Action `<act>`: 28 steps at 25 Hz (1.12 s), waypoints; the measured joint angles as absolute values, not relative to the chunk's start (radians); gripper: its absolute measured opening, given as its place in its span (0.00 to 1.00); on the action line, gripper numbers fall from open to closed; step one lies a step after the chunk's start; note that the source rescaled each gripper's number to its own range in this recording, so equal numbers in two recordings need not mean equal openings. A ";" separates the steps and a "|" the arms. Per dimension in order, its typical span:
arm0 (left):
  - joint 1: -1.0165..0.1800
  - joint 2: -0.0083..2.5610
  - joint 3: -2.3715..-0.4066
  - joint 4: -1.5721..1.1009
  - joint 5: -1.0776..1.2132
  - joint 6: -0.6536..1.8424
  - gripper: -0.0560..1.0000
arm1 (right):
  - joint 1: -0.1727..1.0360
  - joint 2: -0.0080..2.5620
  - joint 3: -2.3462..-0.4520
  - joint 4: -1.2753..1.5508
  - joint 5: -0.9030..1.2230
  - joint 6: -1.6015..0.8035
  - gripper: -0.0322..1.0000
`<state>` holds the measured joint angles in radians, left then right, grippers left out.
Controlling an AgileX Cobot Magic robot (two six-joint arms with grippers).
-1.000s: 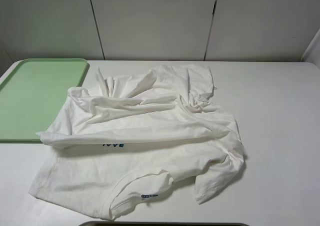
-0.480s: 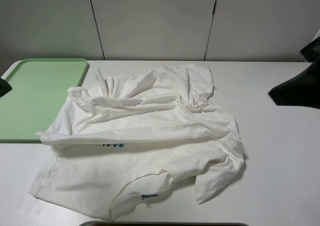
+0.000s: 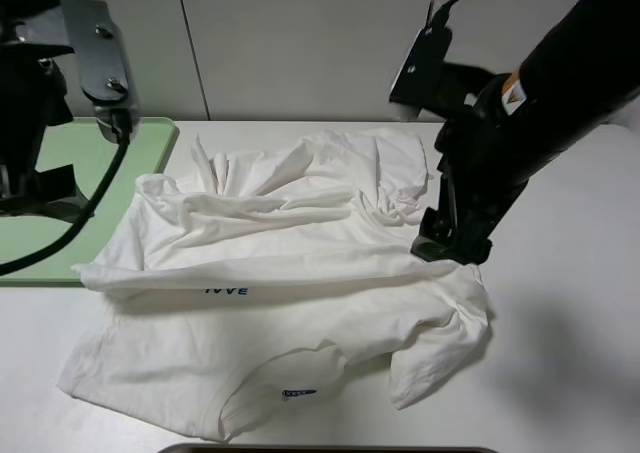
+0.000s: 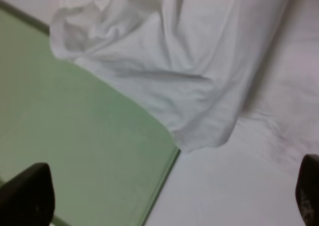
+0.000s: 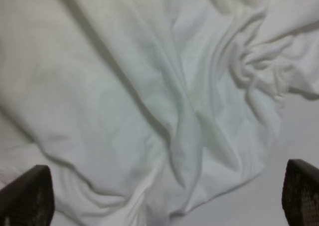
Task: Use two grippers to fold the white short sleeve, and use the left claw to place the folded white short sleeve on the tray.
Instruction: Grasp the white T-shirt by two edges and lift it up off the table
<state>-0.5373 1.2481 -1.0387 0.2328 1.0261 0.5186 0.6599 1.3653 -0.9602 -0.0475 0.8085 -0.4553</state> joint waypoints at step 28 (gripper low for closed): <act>-0.511 1.716 -1.038 0.196 0.825 0.853 0.94 | 0.660 1.756 -0.961 -0.158 0.633 -0.664 1.00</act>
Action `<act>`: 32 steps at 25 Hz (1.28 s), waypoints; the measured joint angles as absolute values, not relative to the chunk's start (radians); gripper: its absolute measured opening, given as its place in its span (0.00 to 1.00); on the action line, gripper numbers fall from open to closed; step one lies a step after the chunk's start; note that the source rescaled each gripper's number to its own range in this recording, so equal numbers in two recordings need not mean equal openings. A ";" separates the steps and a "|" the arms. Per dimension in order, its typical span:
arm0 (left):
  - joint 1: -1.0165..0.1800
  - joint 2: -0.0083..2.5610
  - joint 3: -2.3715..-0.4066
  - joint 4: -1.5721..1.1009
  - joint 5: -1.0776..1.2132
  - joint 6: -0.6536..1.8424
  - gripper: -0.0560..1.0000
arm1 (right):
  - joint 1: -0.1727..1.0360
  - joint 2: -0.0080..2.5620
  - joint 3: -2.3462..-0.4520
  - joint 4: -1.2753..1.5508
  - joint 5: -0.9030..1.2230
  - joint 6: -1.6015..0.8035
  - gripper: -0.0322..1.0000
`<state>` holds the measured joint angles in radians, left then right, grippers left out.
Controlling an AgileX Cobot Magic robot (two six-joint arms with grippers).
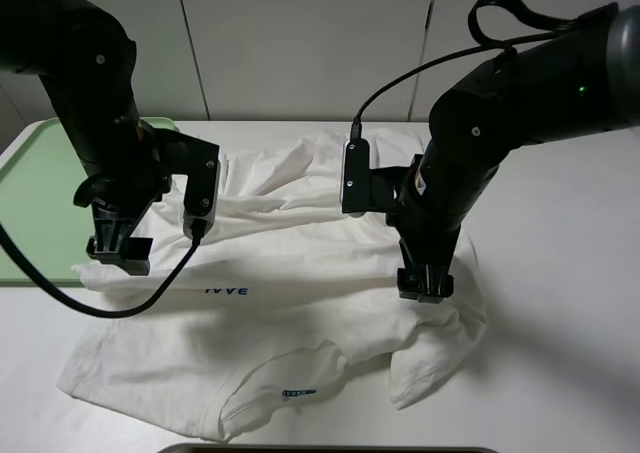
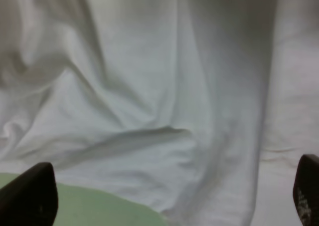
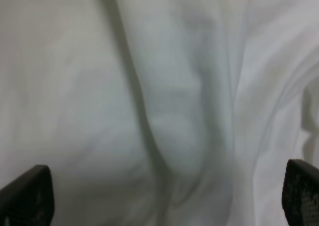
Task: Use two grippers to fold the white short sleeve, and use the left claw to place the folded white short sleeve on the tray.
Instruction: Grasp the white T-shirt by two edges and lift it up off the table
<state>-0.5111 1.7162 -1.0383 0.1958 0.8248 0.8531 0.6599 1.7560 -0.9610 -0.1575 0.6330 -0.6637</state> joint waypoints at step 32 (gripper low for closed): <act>-0.511 1.819 -0.784 0.259 0.461 0.929 0.72 | 0.648 1.960 -0.963 -0.175 0.516 -0.667 1.00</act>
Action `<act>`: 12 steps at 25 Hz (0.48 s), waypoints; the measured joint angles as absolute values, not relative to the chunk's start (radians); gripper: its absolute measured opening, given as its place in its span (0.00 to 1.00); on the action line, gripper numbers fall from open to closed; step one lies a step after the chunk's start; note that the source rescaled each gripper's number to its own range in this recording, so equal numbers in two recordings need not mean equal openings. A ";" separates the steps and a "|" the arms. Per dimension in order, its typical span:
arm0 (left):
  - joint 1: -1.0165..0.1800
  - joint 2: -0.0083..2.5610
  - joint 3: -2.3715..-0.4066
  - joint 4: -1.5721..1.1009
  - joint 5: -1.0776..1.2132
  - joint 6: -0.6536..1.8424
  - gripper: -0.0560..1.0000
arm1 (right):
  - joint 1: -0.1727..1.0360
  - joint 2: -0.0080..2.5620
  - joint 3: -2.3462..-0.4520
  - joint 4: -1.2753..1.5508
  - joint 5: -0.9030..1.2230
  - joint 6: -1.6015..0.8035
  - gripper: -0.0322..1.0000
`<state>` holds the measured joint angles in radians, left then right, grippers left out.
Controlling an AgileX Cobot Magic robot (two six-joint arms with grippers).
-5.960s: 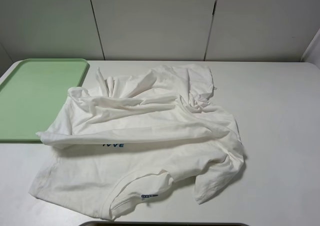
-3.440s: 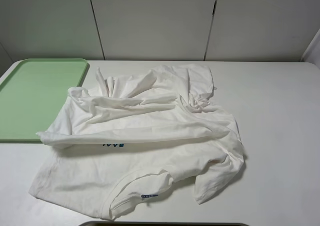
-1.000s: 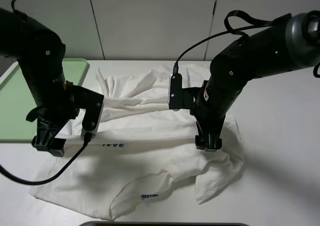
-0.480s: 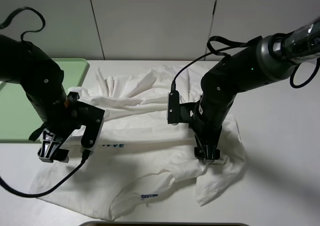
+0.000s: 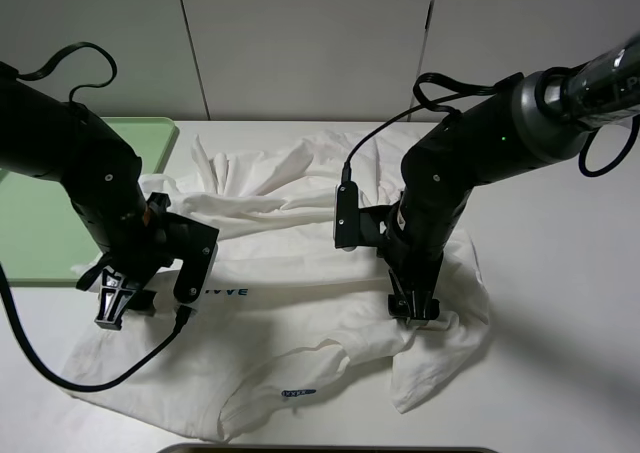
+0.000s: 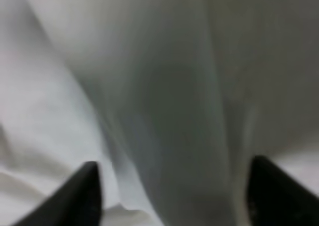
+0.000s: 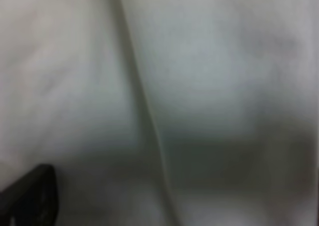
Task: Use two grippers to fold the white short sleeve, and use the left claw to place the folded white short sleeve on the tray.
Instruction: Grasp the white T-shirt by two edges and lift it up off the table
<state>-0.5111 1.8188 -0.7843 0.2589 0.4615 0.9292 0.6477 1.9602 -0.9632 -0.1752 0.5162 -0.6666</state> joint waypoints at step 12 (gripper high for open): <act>-0.511 1.821 -0.784 0.264 0.456 0.929 0.12 | 0.648 1.960 -0.963 -0.175 0.514 -0.643 0.14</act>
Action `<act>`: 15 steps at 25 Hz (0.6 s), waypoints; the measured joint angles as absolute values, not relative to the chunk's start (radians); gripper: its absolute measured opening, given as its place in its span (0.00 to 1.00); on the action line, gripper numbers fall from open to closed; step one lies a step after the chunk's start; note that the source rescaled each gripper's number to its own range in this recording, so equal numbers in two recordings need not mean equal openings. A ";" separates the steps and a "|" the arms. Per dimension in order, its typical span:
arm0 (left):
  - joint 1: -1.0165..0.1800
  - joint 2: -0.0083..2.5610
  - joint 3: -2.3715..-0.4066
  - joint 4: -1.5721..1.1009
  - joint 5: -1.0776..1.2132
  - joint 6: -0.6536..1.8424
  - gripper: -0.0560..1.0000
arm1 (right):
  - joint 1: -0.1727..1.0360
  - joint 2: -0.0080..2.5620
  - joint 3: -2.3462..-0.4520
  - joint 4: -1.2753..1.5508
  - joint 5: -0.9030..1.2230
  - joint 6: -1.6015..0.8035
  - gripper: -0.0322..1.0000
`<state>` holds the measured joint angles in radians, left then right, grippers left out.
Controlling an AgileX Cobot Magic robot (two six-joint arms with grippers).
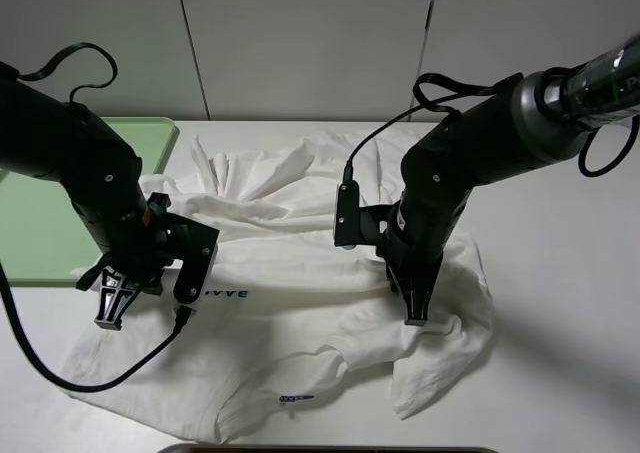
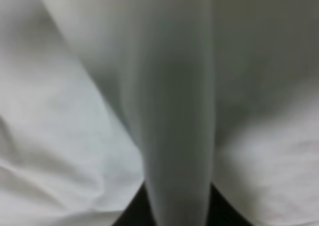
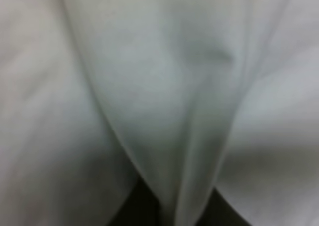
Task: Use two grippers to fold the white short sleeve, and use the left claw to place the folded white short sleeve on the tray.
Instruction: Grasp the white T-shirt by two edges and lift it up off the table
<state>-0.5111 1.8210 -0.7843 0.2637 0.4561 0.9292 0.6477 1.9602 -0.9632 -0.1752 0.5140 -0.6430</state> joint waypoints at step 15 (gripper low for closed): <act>-0.511 1.814 -0.784 0.263 0.461 0.929 0.06 | 0.648 1.935 -0.963 -0.176 0.554 -0.637 0.08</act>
